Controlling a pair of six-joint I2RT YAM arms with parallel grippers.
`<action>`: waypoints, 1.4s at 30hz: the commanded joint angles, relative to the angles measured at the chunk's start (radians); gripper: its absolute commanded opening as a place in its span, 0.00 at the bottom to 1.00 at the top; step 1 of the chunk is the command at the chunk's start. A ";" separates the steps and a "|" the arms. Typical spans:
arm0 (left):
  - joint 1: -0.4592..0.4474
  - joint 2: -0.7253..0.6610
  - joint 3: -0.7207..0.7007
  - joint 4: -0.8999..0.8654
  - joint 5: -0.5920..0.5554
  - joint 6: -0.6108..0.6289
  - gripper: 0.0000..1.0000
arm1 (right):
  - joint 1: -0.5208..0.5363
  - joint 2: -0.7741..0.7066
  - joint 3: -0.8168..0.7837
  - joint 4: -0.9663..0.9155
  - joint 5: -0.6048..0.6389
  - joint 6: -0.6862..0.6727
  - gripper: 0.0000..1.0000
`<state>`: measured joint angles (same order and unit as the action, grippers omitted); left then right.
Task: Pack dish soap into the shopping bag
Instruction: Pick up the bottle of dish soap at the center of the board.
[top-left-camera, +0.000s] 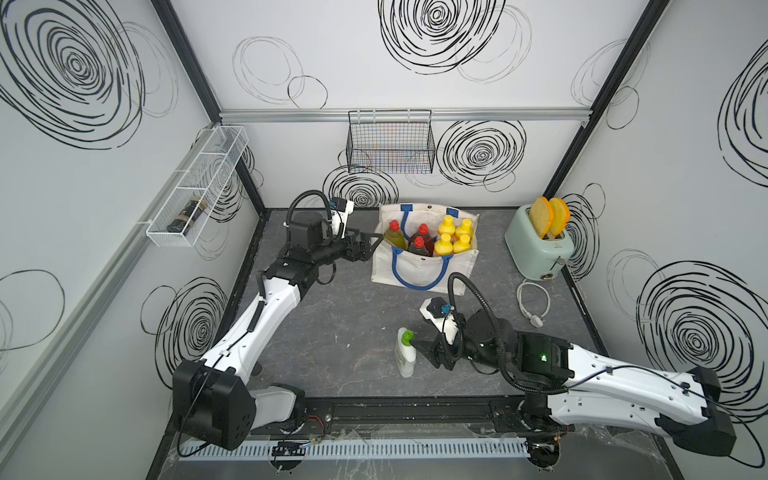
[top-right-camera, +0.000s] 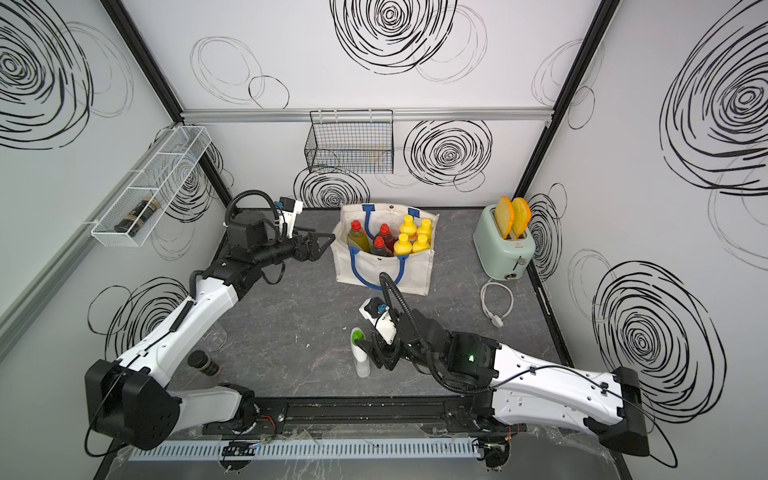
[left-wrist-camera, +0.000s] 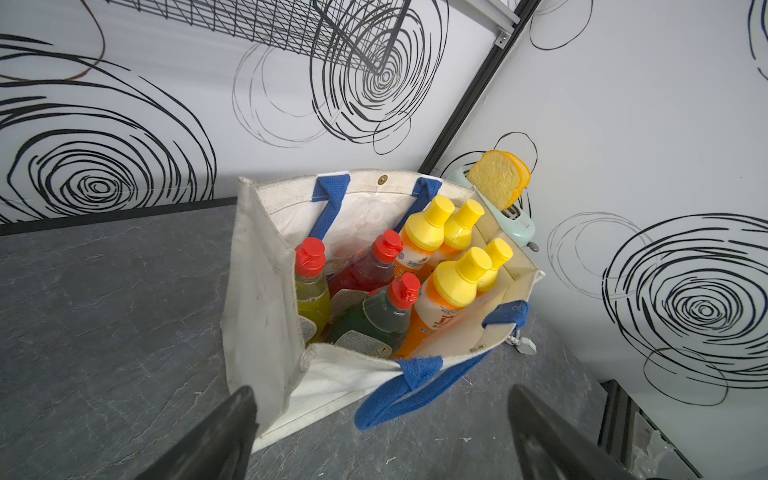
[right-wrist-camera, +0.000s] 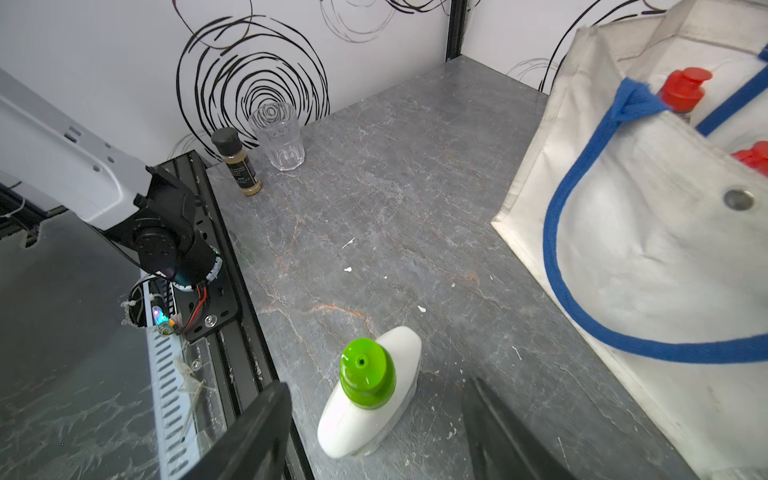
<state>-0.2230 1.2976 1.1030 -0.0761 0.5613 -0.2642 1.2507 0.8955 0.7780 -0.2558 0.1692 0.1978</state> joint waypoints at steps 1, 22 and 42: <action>-0.004 -0.002 -0.006 0.040 0.018 -0.003 0.96 | -0.021 0.026 -0.018 0.064 -0.039 -0.006 0.70; -0.004 0.005 -0.007 0.045 0.026 -0.005 0.96 | -0.071 0.141 -0.033 0.134 -0.151 -0.022 0.64; -0.004 -0.003 -0.008 0.045 0.026 -0.003 0.96 | -0.077 0.133 -0.046 0.126 -0.154 -0.013 0.39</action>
<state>-0.2230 1.2980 1.1030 -0.0761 0.5755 -0.2657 1.1770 1.0454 0.7376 -0.1467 0.0147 0.1791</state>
